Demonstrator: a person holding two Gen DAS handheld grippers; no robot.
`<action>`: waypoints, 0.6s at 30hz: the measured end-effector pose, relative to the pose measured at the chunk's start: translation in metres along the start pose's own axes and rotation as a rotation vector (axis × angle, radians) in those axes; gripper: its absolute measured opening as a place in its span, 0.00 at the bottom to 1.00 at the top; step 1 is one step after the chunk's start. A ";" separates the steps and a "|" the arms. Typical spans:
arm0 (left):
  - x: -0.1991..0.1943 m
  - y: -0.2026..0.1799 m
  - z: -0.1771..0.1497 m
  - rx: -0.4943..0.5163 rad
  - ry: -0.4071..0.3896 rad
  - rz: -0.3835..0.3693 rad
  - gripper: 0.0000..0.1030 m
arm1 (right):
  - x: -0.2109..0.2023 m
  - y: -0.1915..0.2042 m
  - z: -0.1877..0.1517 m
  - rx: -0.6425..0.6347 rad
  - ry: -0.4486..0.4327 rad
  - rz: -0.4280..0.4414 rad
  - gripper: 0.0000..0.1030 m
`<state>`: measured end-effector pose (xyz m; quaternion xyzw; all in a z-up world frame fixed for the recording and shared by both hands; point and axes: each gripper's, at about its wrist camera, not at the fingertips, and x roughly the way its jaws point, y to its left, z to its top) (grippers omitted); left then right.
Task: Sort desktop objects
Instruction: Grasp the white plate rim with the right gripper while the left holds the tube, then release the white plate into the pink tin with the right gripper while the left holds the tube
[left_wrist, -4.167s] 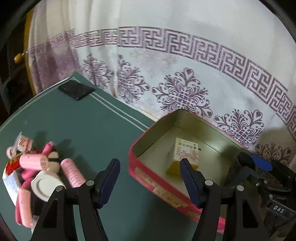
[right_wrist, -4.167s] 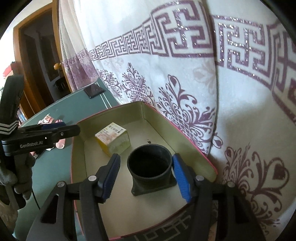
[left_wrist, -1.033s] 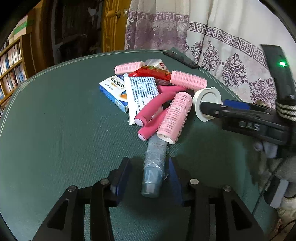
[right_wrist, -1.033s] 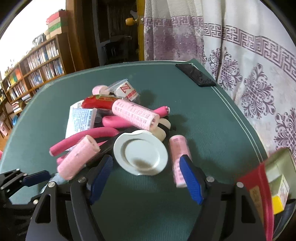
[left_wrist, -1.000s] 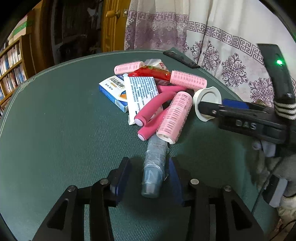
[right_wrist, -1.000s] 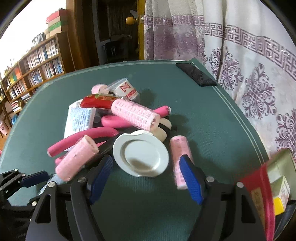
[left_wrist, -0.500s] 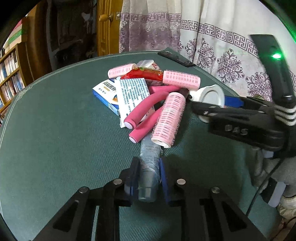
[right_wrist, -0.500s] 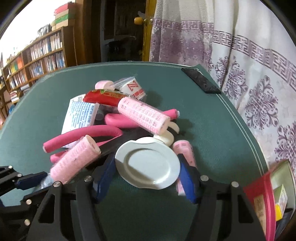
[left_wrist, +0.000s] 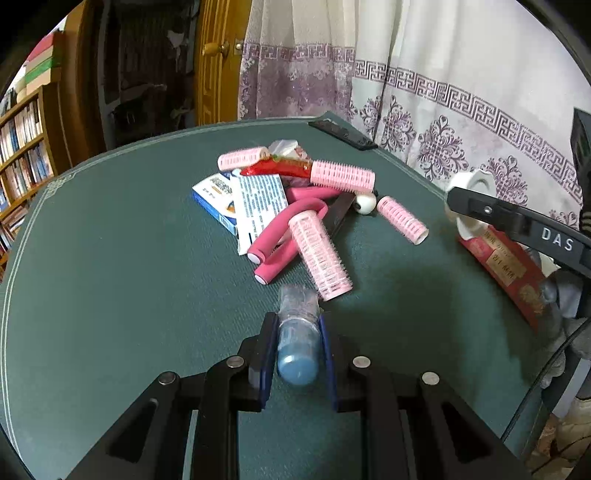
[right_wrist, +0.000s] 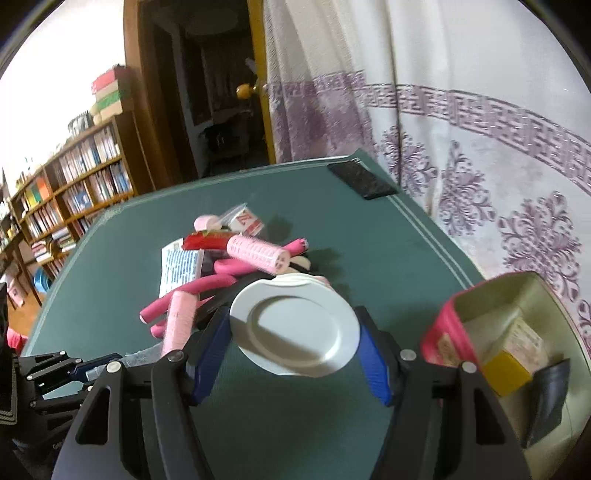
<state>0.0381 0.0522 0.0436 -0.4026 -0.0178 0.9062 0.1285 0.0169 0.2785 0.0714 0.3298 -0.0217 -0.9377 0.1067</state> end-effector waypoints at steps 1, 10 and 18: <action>-0.003 -0.001 0.000 0.000 -0.007 0.002 0.23 | -0.005 -0.002 0.000 0.009 -0.008 0.001 0.67; -0.027 -0.017 0.011 0.036 -0.066 -0.002 0.21 | -0.050 -0.037 -0.002 0.082 -0.090 -0.043 0.67; -0.032 -0.051 0.026 0.107 -0.096 -0.041 0.21 | -0.091 -0.087 -0.013 0.162 -0.155 -0.143 0.67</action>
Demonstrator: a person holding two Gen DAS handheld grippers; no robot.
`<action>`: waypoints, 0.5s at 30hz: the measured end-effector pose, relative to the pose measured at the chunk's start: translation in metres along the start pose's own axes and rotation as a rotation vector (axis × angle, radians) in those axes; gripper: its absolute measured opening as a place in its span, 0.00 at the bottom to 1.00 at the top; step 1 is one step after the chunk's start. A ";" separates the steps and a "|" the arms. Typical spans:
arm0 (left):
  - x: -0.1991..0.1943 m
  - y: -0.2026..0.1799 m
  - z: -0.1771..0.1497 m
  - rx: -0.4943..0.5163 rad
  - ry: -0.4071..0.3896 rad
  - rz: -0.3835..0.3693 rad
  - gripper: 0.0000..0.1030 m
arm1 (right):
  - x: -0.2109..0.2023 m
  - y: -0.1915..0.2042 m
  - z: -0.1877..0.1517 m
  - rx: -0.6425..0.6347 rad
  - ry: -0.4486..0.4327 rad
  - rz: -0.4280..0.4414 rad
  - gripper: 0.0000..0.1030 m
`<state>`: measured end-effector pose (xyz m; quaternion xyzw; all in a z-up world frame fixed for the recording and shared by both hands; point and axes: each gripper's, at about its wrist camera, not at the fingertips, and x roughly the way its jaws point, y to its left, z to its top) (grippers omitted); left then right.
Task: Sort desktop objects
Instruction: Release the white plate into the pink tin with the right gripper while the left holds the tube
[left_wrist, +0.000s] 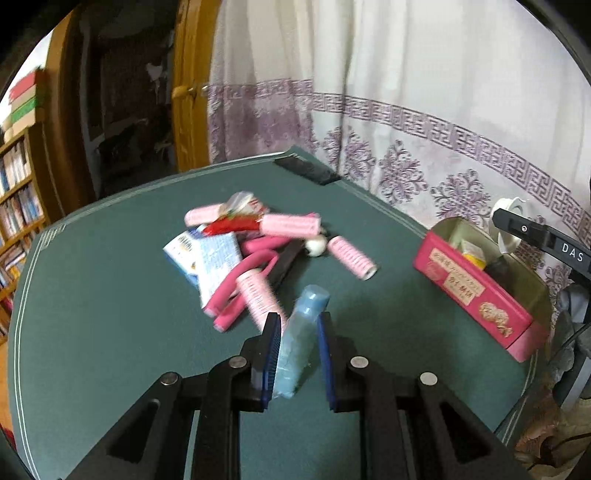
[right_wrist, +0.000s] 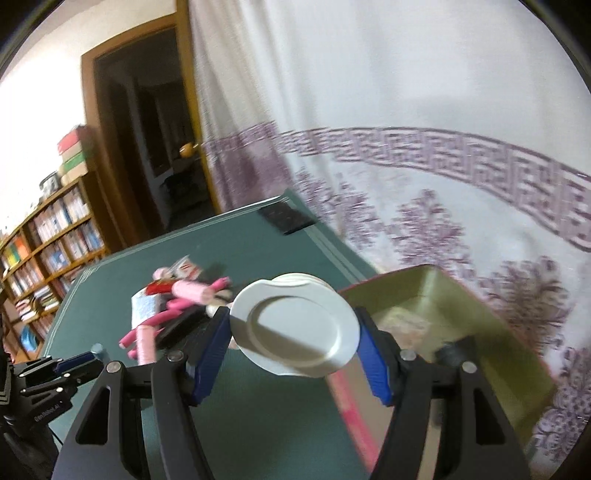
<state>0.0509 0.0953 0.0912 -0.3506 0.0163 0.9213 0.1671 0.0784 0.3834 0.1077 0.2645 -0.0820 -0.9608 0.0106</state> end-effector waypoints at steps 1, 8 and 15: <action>0.000 -0.005 0.002 0.010 -0.003 -0.006 0.21 | -0.004 -0.008 0.000 0.009 -0.006 -0.014 0.67; 0.016 -0.028 0.002 0.076 0.008 -0.016 0.22 | -0.023 -0.054 -0.004 0.081 -0.019 -0.075 0.68; 0.049 -0.027 -0.008 0.107 0.070 -0.009 0.71 | -0.023 -0.068 -0.011 0.097 -0.007 -0.085 0.68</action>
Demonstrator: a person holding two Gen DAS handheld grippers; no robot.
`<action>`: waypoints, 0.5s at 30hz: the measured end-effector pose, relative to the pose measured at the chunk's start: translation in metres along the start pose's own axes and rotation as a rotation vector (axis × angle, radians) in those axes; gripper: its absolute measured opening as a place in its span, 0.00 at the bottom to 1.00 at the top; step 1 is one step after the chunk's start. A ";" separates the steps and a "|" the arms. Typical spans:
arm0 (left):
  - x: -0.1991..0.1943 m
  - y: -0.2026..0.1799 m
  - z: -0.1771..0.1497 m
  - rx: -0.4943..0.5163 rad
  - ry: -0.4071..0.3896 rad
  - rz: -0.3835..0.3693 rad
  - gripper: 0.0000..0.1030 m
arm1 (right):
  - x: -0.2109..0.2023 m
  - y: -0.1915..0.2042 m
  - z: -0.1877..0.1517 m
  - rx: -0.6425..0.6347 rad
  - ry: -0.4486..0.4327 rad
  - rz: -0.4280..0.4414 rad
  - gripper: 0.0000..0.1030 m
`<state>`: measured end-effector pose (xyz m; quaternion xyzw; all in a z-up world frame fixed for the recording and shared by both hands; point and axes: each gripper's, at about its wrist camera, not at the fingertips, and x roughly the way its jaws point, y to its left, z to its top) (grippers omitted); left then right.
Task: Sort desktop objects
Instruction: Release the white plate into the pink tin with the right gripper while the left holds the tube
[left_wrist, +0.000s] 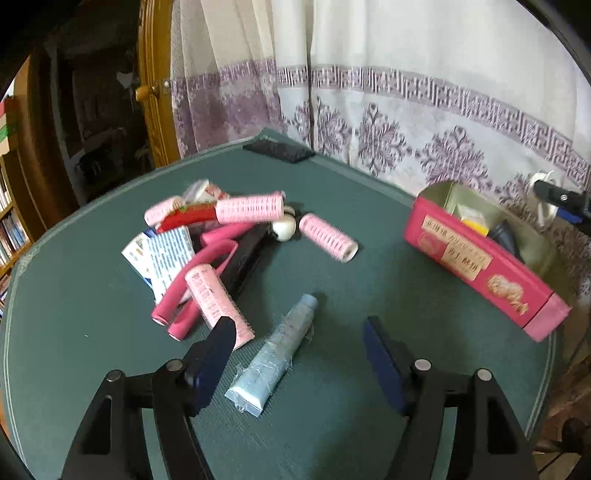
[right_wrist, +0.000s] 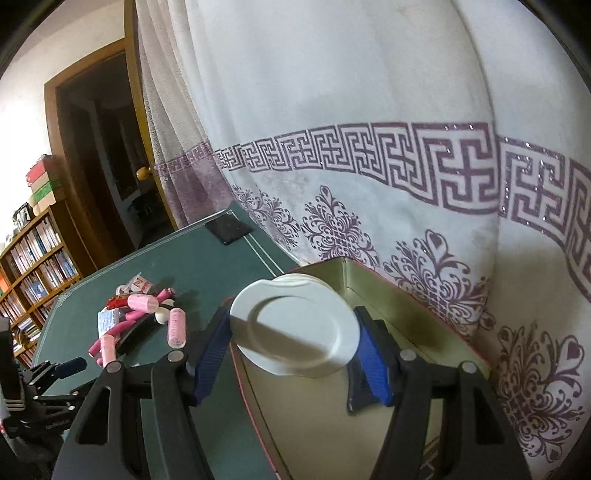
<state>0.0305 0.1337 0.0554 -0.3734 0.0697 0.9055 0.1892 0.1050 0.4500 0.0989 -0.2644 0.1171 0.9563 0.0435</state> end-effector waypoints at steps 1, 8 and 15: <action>0.004 0.000 0.000 0.003 0.005 -0.001 0.71 | 0.002 -0.001 -0.002 0.004 0.006 -0.004 0.68; 0.031 -0.001 0.004 0.037 0.041 -0.037 0.70 | 0.005 -0.012 -0.010 0.018 0.053 -0.034 0.68; 0.054 -0.009 0.006 0.079 0.083 -0.063 0.65 | 0.002 -0.014 -0.011 0.015 0.045 -0.037 0.70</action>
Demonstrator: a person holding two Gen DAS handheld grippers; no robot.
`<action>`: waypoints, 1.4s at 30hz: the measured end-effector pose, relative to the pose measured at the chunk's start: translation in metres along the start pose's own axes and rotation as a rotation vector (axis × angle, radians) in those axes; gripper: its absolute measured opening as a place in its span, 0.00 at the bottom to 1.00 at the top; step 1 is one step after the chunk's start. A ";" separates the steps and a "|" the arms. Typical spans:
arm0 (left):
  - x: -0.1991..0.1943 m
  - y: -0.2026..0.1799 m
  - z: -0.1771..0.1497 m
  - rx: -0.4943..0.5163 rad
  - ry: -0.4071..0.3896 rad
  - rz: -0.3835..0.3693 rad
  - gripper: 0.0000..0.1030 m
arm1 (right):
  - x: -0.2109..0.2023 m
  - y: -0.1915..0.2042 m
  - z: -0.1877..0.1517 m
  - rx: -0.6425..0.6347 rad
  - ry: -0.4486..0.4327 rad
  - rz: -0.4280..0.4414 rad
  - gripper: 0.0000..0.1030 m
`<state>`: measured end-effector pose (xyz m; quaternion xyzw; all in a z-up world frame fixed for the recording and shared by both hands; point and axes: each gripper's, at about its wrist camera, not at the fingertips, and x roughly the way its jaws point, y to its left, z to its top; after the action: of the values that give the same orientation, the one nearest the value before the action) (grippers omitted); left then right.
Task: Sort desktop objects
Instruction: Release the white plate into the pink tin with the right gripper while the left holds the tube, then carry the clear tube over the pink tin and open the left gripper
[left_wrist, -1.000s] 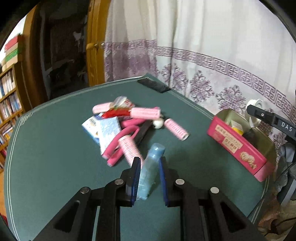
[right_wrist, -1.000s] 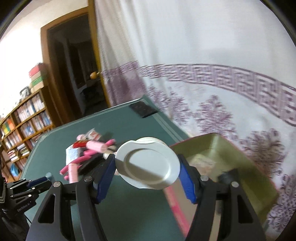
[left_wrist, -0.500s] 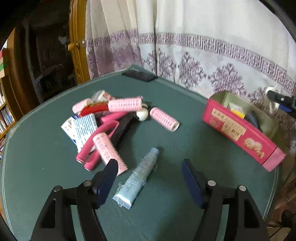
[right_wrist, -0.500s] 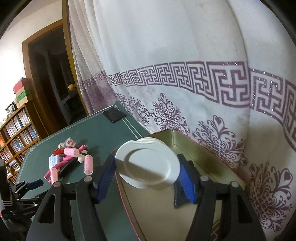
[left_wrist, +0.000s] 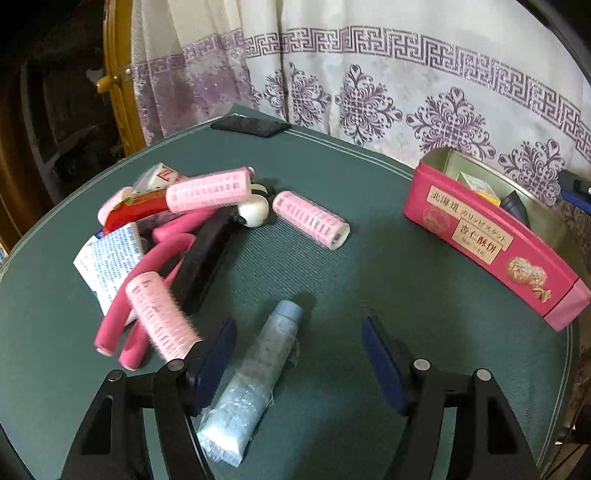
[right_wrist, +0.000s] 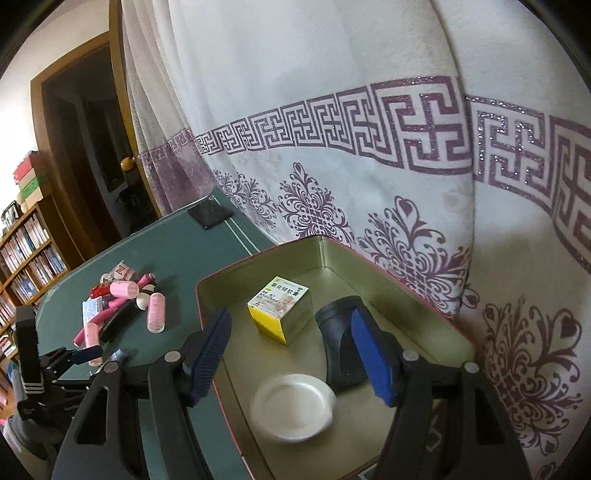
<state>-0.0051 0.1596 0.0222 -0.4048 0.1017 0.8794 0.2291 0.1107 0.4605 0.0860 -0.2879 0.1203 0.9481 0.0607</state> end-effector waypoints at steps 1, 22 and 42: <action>0.003 0.001 0.000 -0.001 0.013 -0.002 0.52 | 0.000 0.000 -0.001 0.000 0.002 0.001 0.70; -0.047 -0.021 0.036 -0.079 -0.117 -0.081 0.21 | -0.006 -0.008 -0.001 0.012 -0.019 -0.004 0.70; -0.059 -0.157 0.123 0.130 -0.197 -0.392 0.21 | -0.011 -0.041 0.003 0.069 -0.036 -0.036 0.70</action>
<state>0.0231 0.3229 0.1485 -0.3135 0.0544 0.8449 0.4301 0.1258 0.5003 0.0871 -0.2708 0.1467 0.9471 0.0900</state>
